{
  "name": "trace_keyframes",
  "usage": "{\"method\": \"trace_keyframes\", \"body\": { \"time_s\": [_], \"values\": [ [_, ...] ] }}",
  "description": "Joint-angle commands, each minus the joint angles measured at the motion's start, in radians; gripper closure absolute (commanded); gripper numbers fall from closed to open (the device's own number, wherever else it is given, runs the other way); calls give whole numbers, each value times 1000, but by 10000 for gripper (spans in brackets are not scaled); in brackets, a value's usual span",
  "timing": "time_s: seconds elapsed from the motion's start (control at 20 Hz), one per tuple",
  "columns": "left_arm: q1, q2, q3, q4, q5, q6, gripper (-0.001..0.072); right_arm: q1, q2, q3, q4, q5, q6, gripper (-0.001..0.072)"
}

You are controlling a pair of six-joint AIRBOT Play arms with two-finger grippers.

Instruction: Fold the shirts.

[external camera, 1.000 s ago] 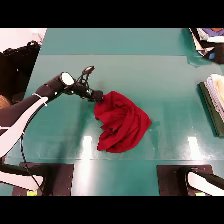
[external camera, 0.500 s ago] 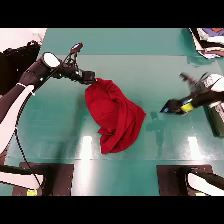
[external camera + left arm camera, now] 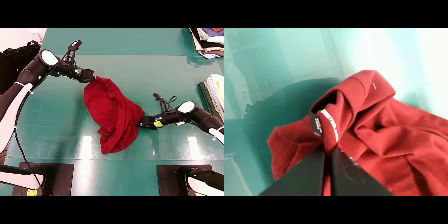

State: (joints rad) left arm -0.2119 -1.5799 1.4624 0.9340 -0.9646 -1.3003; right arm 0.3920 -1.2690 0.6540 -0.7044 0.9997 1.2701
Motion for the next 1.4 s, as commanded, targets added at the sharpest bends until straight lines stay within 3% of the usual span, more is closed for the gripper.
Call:
{"method": "trace_keyframes", "body": {
  "time_s": [0.0,0.05,0.15,0.35,0.55,0.75,1.05,1.35],
  "values": [
    [1,1,1,5,-17,0,676,32,-52,-12,26,-32,-14,470],
    [1,1,1,5,-24,0,677,32,-48,-12,25,-40,-34,600],
    [1,3,9,5,-43,0,677,31,-8,-12,21,-70,-41,693],
    [1,90,66,67,-47,0,677,-52,160,41,-19,-100,-37,695],
    [1,286,191,156,-46,0,677,-224,328,275,-137,-28,-10,694],
    [1,501,306,158,-47,0,677,-381,446,513,-137,11,-10,694],
    [1,749,393,158,-27,-1,676,-547,516,784,-137,133,-11,694],
    [1,812,448,156,-92,-12,677,-671,469,1070,-137,236,-11,694]
  ]
}}
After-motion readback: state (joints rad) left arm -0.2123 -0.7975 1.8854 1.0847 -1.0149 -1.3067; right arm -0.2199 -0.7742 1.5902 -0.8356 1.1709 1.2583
